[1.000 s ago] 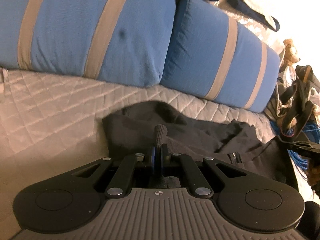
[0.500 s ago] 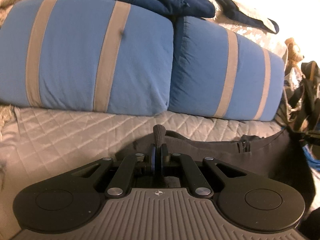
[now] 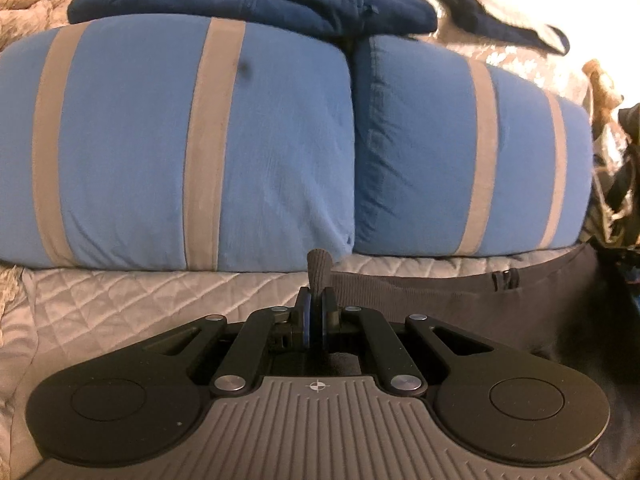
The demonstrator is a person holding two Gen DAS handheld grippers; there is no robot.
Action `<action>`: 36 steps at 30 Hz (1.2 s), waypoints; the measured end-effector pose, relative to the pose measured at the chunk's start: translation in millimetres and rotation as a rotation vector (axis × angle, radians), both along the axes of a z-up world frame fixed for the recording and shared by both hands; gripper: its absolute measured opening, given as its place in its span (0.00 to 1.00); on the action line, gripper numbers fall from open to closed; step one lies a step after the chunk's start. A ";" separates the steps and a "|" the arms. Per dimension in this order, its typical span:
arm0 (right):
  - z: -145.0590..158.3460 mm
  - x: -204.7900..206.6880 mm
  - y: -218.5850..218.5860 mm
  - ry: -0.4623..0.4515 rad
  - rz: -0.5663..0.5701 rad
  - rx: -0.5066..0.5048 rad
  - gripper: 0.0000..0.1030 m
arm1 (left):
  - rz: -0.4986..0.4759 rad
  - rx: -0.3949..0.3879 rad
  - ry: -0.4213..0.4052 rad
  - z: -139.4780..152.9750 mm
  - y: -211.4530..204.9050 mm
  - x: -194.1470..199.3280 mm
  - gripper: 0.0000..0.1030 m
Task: Fold clothes
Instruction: 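Drag the held hoodie toward the blue pillows with the left gripper, then open the left gripper to release the hoodie, then move both open grippers over the dark grey hoodie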
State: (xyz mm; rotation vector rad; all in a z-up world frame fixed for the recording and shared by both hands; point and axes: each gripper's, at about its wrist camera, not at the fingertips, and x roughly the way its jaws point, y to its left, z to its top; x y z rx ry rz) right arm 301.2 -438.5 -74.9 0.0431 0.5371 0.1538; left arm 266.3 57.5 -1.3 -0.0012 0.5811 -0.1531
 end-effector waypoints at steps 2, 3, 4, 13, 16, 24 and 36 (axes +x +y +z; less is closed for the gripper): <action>-8.6 9.9 2.8 0.025 0.000 -0.022 0.03 | 0.013 0.014 0.023 -12.4 -1.6 9.9 0.05; -13.7 13.8 3.5 0.038 -0.003 -0.025 0.03 | 0.019 0.024 0.034 -19.6 -2.5 13.7 0.05; -18.8 17.7 4.2 0.051 -0.006 -0.028 0.03 | 0.025 0.035 0.044 -27.2 -3.5 17.0 0.05; -49.3 43.3 10.7 0.106 -0.021 -0.061 0.03 | 0.060 0.119 0.089 -67.0 -10.3 33.3 0.05; -57.9 47.7 15.6 0.115 -0.024 -0.087 0.03 | 0.071 0.143 0.093 -73.5 -12.6 37.8 0.06; -66.8 47.7 21.8 0.116 -0.098 -0.179 0.56 | 0.104 0.127 0.128 -69.9 -8.5 45.9 0.24; -36.8 12.4 30.4 0.004 -0.020 -0.046 1.00 | 0.072 0.008 0.015 -25.1 -28.2 10.8 0.70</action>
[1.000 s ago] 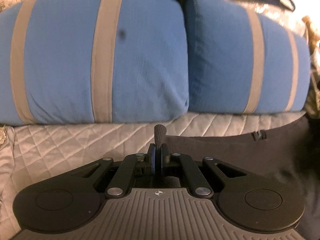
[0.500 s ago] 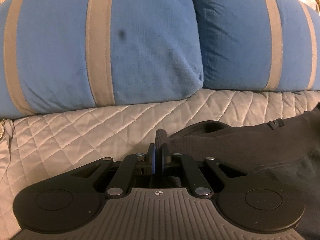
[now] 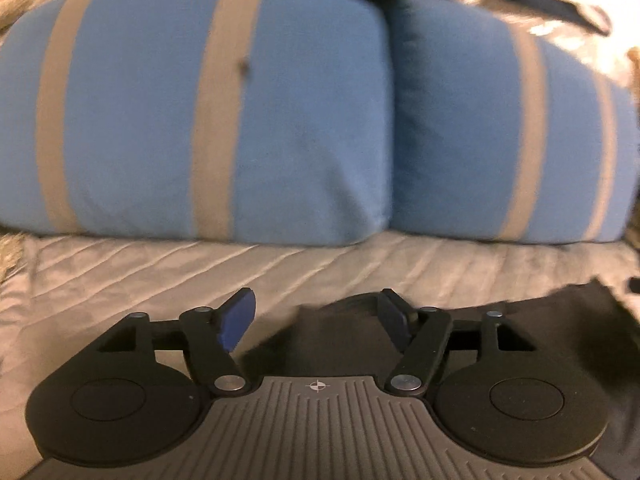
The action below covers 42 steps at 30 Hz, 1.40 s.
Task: Fold clothes
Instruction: 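Move both open grippers over the dark grey hoodie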
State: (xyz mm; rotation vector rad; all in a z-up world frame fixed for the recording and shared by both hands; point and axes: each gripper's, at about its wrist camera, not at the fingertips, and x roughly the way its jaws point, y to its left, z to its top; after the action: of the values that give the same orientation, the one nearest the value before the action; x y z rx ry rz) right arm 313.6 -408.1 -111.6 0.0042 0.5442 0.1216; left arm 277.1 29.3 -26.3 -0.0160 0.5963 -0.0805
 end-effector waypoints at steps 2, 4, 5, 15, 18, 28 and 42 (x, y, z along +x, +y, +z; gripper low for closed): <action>-3.8 -2.8 14.8 0.005 0.056 -0.012 1.00 | -0.045 0.014 -0.008 -3.8 -17.3 -2.5 0.71; -10.3 -3.7 26.5 0.012 0.090 -0.032 1.00 | -0.084 0.058 -0.002 -13.8 -34.7 -2.5 0.71; -15.0 -3.5 31.6 0.015 0.103 -0.043 1.00 | -0.095 0.080 0.003 -20.3 -41.1 -1.8 0.71; -59.0 13.5 17.5 0.123 0.071 0.044 1.00 | -0.063 -0.061 0.066 -82.3 -8.8 12.0 1.00; -58.9 13.5 16.3 0.126 0.072 0.059 1.00 | -0.062 -0.049 0.065 -82.1 -12.2 12.4 1.00; -61.0 14.3 24.8 0.125 0.064 0.003 1.00 | -0.049 -0.009 0.080 -80.6 -18.9 13.4 1.00; -10.4 -32.1 43.1 0.055 0.377 0.039 1.00 | -0.396 0.049 -0.030 -10.7 -54.2 -58.9 1.00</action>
State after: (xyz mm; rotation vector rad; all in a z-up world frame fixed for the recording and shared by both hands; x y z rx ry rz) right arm 281.5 -364.9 -122.0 -0.0572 0.5934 0.5005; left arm 218.2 -24.9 -37.0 0.1513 0.5647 -0.4499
